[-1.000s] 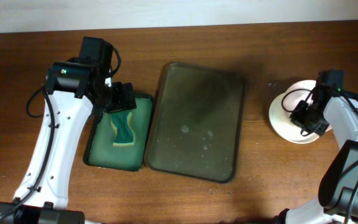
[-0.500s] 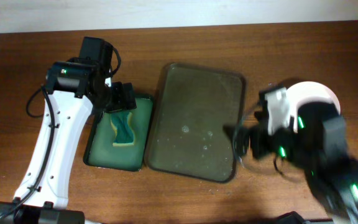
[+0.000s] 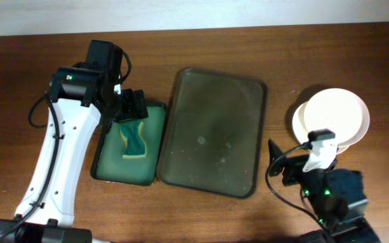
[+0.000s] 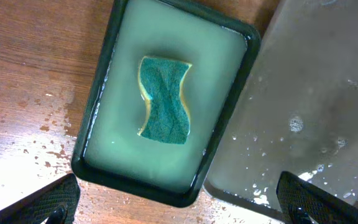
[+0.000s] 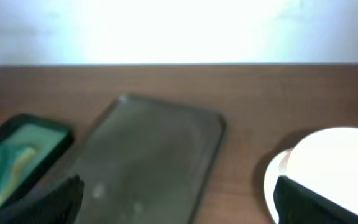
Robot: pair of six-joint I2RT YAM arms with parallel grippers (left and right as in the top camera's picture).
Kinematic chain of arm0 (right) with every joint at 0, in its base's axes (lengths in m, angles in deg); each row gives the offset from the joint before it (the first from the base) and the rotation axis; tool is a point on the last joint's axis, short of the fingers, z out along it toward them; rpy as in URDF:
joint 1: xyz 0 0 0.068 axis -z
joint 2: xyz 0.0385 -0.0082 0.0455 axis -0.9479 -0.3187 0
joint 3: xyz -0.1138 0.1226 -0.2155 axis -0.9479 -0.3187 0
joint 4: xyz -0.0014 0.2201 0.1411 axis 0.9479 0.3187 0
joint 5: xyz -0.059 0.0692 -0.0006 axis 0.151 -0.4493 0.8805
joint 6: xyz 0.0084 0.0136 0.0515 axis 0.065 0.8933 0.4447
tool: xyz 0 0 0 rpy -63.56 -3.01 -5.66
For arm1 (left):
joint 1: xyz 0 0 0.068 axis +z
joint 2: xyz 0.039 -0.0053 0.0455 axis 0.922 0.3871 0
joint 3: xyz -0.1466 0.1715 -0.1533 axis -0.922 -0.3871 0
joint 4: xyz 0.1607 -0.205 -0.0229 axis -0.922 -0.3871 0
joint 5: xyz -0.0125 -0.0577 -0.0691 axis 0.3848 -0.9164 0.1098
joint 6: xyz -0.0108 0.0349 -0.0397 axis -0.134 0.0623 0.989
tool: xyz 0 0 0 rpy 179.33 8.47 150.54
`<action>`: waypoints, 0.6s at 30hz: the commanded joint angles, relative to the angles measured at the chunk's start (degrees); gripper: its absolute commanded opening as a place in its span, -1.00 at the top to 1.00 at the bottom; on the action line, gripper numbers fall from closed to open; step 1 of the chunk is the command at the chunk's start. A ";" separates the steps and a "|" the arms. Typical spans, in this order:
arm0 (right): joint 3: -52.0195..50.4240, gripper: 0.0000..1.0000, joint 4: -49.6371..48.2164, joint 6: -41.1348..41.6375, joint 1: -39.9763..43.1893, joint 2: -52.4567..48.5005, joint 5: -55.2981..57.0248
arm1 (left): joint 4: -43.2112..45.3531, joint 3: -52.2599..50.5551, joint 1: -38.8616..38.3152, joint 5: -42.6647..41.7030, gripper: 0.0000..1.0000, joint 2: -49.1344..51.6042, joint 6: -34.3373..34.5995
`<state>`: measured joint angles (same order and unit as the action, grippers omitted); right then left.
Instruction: Clean dirty plates on tray and stack at the side
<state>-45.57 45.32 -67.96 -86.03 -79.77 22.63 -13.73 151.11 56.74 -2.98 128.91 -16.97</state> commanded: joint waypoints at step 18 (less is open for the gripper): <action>-31.61 -0.96 -21.38 -0.20 0.76 24.83 -1.73 | -0.02 0.46 0.07 -0.39 -0.99 -0.85 -0.48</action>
<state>-76.66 23.90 -67.93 -85.64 -55.46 21.25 -13.70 151.11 56.74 -2.98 128.87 -16.97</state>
